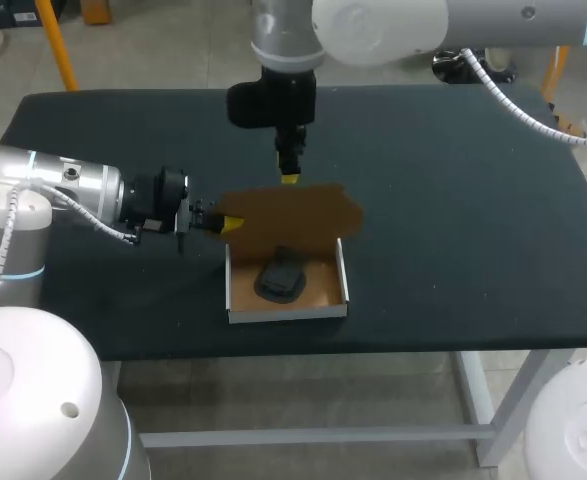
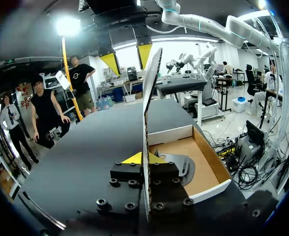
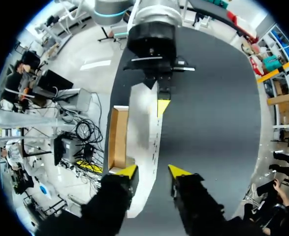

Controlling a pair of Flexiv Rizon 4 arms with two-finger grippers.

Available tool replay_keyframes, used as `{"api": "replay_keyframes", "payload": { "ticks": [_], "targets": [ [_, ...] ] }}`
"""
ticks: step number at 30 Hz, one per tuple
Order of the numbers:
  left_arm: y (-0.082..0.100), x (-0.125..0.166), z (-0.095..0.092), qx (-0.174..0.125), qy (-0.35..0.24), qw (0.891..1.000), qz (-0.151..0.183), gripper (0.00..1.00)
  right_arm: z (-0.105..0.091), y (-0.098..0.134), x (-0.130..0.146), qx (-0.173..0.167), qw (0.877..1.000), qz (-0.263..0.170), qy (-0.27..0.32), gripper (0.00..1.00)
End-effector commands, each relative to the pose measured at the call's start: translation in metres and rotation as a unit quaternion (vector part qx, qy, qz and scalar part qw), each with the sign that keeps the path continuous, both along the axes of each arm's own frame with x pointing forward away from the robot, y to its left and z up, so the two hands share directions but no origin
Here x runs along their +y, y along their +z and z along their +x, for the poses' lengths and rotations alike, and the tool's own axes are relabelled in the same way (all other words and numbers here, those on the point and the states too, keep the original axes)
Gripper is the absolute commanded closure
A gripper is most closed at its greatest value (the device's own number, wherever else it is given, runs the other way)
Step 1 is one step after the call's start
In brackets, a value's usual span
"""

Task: Assemble the packaging by folding the flat box into shape, placing the metal phone stand inside, and closing the box properly

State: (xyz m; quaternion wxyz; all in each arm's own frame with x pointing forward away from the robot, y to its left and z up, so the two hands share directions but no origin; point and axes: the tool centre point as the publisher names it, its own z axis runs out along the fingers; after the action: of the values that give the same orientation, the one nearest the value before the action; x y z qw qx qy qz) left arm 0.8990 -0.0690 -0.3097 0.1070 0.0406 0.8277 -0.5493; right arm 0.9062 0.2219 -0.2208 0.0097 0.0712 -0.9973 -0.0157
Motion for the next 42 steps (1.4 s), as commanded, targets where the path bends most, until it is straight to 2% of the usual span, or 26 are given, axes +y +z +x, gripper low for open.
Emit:
{"api": "replay_keyframes", "payload": {
  "ticks": [1,16,33,42],
  "targets": [
    [-0.002,0.0,-0.001,0.0,0.0,1.0,-0.001,1.0,-0.01,-0.001,-0.001,-0.007,1.0,-0.001,0.0,0.58],
    [-0.002,0.0,-0.001,0.0,0.0,1.0,-0.001,1.0,-0.021,-0.017,-0.002,-0.014,1.0,-0.016,-0.013,0.56],
    [-0.002,0.0,-0.001,0.0,0.0,1.0,-0.001,1.0,-0.015,-0.032,0.002,-0.007,1.0,-0.017,-0.014,0.53],
    [-0.002,0.0,-0.001,0.0,0.0,1.0,-0.001,1.0,-0.009,-0.041,0.005,0.008,1.0,-0.019,-0.013,0.51]
  ]
}}
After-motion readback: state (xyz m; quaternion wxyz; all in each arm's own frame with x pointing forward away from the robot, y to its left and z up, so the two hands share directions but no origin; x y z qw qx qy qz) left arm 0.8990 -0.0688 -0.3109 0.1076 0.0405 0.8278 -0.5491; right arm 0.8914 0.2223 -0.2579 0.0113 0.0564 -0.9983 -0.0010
